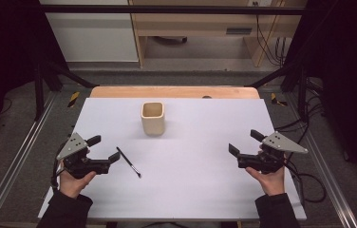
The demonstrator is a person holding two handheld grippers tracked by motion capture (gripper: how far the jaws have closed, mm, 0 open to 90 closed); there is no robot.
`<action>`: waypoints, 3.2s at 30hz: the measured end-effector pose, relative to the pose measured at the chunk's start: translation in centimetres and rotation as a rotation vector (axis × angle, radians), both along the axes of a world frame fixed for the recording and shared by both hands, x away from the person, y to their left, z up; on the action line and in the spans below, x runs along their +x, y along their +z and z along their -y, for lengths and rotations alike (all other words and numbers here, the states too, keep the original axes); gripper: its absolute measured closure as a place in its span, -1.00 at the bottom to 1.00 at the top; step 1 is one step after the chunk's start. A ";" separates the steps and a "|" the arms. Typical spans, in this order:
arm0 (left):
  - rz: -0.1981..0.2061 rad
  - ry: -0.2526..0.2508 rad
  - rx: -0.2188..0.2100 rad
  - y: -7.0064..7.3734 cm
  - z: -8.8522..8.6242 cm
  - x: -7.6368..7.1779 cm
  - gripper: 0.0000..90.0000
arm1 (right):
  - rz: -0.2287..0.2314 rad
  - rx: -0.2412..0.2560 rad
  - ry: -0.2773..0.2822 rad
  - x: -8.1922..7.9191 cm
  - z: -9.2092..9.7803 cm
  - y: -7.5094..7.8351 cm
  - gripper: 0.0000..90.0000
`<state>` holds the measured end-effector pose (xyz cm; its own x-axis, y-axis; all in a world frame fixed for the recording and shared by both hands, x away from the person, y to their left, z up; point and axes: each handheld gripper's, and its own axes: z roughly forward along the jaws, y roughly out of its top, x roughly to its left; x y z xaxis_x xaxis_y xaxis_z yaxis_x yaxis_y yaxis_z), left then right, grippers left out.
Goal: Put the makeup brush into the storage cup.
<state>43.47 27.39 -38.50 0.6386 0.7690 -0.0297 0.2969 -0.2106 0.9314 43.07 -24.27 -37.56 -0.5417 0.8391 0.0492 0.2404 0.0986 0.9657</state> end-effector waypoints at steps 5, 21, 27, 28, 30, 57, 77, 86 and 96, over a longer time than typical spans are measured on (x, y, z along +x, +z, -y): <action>-0.005 -0.006 0.004 -0.1 0.1 0.1 -0.88 | 0.003 0.000 -0.002 0.0 0.0 0.0 -0.89; -0.027 -0.036 0.056 -0.4 0.7 1.0 -0.88 | -0.010 -0.018 -0.009 0.2 -0.2 -0.3 -0.89; -0.046 -0.064 0.082 -0.5 1.0 1.4 -0.87 | -0.012 -0.020 -0.009 0.2 -0.3 -0.3 -0.89; -0.054 -0.074 0.095 -0.6 1.1 1.6 -0.87 | -0.013 -0.019 -0.010 0.2 -0.3 -0.3 -0.89; -0.062 -0.085 0.107 -0.7 1.2 1.8 -0.87 | -0.012 -0.017 -0.009 0.2 -0.4 -0.3 -0.89; -0.221 -0.157 0.245 -4.4 1.9 4.3 -0.85 | -0.023 -0.034 -0.008 0.3 -0.7 -0.6 -0.90; -0.302 -0.191 0.347 -7.1 2.9 5.6 -0.76 | -0.031 -0.040 -0.003 0.4 -0.8 -0.7 -0.90; -0.303 -0.216 0.361 -7.6 3.4 5.9 -0.67 | -0.033 -0.042 -0.003 0.5 -0.9 -0.8 -0.90; -0.294 -0.246 0.364 -8.0 3.8 6.0 -0.56 | -0.037 -0.046 0.002 0.5 -1.0 -0.8 -0.90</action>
<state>49.43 23.57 -46.47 0.8062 0.5916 0.0061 0.4360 -0.6010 0.6698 43.57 -23.30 -38.40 -0.5420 0.8399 0.0301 0.2754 0.1437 0.9505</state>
